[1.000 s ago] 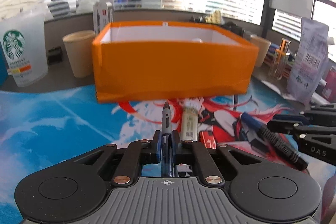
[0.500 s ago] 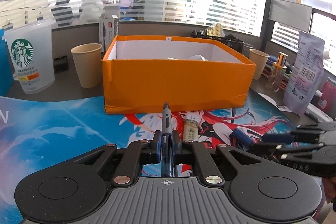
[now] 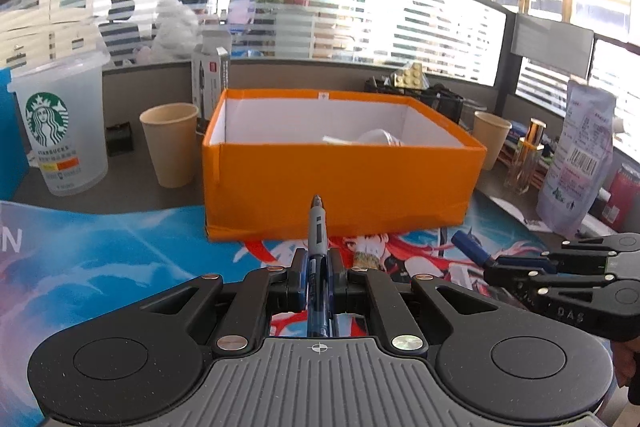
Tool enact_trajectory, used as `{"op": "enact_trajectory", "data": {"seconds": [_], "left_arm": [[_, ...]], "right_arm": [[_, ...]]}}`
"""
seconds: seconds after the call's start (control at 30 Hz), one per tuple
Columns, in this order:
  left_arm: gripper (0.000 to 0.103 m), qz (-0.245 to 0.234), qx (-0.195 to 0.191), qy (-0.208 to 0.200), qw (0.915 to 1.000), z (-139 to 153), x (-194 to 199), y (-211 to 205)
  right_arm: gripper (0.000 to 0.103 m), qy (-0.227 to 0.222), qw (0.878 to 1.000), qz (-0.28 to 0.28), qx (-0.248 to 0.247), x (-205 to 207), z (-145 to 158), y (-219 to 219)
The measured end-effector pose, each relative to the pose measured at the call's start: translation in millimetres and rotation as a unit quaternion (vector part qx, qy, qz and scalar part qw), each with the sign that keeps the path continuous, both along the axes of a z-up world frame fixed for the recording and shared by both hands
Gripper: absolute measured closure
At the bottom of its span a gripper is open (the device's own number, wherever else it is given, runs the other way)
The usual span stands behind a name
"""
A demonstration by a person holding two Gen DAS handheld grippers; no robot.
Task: Organize rigid objects
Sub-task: 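Carry the pen in the left tool and marker in the right tool over the orange box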
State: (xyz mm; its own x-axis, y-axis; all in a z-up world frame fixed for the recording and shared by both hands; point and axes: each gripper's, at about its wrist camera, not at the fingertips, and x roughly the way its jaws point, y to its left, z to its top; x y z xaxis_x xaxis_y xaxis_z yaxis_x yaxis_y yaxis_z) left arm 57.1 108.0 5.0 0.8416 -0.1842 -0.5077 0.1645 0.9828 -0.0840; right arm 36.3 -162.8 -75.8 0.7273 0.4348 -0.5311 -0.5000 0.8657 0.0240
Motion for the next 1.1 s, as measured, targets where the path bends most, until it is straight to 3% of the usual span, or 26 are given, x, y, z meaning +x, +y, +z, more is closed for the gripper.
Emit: {"op": "enact_trajectory", "data": {"seconds": [0.57, 0.83, 1.0, 1.1], "left_arm": [[0.096, -0.001, 0.014, -0.062, 0.9980, 53, 25, -2], [0.096, 0.000, 0.016, -0.077, 0.9969, 69, 46, -2], [0.096, 0.008, 0.007, -0.069, 0.9975, 64, 52, 6], [0.095, -0.009, 0.001, -0.038, 0.9992, 50, 54, 9]], "right_arm": [[0.091, -0.088, 0.996, 0.010, 0.029, 19, 69, 4], [0.091, -0.105, 0.994, 0.015, 0.038, 36, 86, 11], [0.091, -0.102, 0.994, 0.015, 0.043, 43, 85, 12], [0.091, -0.098, 0.994, 0.014, 0.043, 45, 81, 13]]}}
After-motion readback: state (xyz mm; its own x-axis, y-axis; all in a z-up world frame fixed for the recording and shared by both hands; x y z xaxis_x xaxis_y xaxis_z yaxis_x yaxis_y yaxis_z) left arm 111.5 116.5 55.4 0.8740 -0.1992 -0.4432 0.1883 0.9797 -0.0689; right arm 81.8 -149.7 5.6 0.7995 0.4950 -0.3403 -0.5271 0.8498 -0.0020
